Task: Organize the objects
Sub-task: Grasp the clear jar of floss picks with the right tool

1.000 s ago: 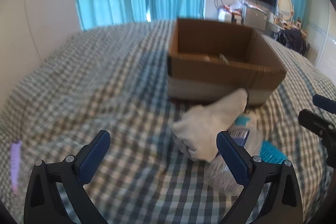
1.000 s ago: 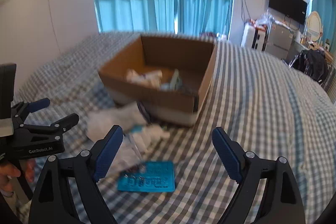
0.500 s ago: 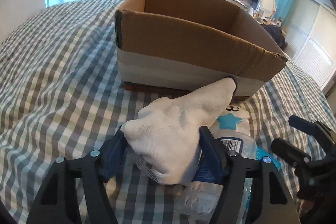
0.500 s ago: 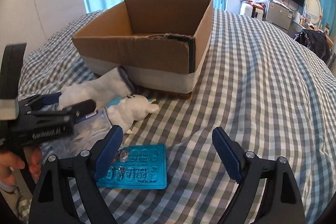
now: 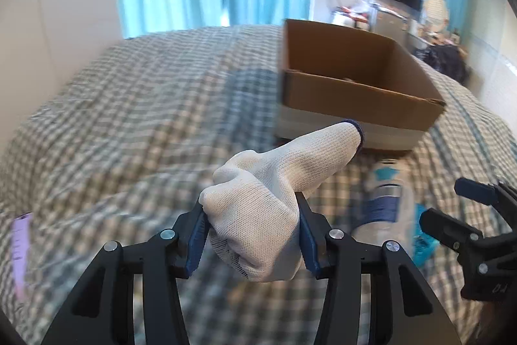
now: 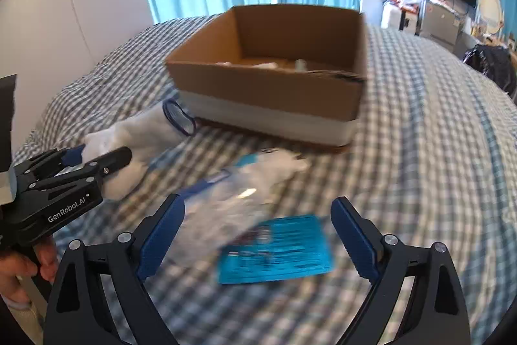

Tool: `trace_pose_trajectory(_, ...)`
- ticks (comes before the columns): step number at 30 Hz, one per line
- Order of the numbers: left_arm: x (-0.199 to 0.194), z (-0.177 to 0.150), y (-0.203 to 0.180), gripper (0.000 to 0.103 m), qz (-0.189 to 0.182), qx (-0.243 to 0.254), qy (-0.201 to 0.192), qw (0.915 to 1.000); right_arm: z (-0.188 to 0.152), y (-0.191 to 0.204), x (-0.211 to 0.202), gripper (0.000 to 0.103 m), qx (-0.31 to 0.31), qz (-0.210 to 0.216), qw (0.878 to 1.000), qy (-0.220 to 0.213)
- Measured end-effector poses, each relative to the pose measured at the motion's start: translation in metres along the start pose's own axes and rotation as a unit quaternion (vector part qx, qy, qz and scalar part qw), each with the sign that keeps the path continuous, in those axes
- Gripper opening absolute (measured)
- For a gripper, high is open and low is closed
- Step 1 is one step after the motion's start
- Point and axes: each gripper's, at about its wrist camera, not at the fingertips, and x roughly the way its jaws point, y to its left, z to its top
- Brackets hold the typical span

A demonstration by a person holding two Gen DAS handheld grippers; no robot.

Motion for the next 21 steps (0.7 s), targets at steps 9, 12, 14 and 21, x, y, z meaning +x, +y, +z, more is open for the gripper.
trace_pose_trajectory(9,0.004,-0.007,0.024,0.05,0.033,-0.017,0.007,0.9993,0.005,0.056,0.048,0.092,-0.038,-0.037,0.998,0.043)
trace_pose_trajectory(12,0.007,-0.006,0.024,0.05,0.03,-0.018,0.01,0.9993,0.007,0.058,0.053,0.094,-0.035,-0.041,0.998,0.045)
trace_pose_trajectory(14,0.008,-0.007,0.023,0.05,0.028,-0.015,0.011,0.9994,0.008,0.059,0.054,0.094,-0.039,-0.045,0.997,0.043)
trace_pose_trajectory(21,0.007,-0.009,0.018,0.05,0.021,-0.011,0.009,0.9997,0.002,0.06,0.04,0.079,-0.05,-0.04,0.997,0.033)
